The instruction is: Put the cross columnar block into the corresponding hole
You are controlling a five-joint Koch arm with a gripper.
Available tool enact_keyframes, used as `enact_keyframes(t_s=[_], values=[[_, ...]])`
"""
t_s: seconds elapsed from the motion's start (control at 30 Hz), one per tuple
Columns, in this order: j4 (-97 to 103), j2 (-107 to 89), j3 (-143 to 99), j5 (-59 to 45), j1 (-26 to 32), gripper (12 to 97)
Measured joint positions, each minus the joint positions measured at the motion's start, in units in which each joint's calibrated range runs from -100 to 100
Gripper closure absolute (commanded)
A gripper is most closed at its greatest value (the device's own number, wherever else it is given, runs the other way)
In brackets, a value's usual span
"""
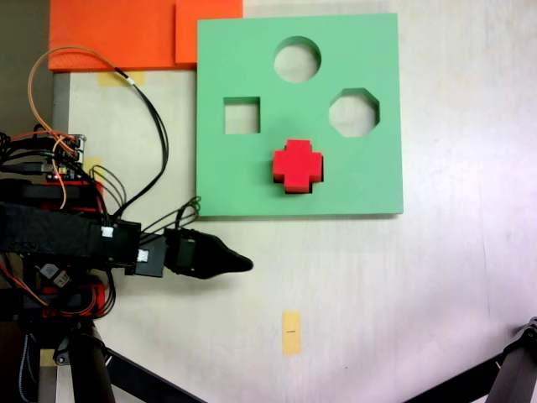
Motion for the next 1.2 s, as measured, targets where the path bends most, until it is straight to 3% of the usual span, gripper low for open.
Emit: enact_keyframes(t_s=[0.27,0.5,1.2], values=[[1.7,-0.1,-3.7,-0.8,1.6,60.4],[-12.6,-0.4,-3.6,-0.9,2.1,62.4],[-12.8,-0.4,-3.6,-0.9,2.2,59.5]])
